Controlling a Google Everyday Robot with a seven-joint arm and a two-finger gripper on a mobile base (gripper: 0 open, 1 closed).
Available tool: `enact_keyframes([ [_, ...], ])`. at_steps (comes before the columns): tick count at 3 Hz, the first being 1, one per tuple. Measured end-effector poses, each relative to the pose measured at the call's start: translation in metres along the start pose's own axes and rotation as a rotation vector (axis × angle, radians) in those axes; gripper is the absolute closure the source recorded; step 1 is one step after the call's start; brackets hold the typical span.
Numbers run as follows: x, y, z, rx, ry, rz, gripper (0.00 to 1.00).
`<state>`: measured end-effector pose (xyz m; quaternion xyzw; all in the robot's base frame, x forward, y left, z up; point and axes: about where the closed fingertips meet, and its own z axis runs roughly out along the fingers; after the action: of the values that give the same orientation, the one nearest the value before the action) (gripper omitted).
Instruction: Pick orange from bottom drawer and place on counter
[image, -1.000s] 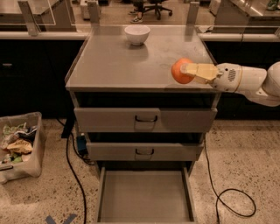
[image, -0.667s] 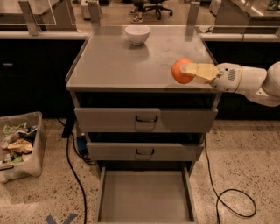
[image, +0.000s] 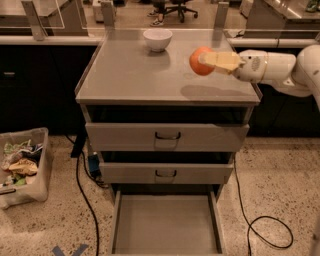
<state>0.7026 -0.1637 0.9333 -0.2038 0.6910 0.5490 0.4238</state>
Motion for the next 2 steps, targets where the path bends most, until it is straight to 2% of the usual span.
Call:
enact_keyframes([
  [1,-0.0366,0.0091,-0.0045,0.009,-0.044,-0.065,1.00],
  [2,-0.0367,0.0091,-0.0044,0.009,-0.043,-0.065,1.00],
])
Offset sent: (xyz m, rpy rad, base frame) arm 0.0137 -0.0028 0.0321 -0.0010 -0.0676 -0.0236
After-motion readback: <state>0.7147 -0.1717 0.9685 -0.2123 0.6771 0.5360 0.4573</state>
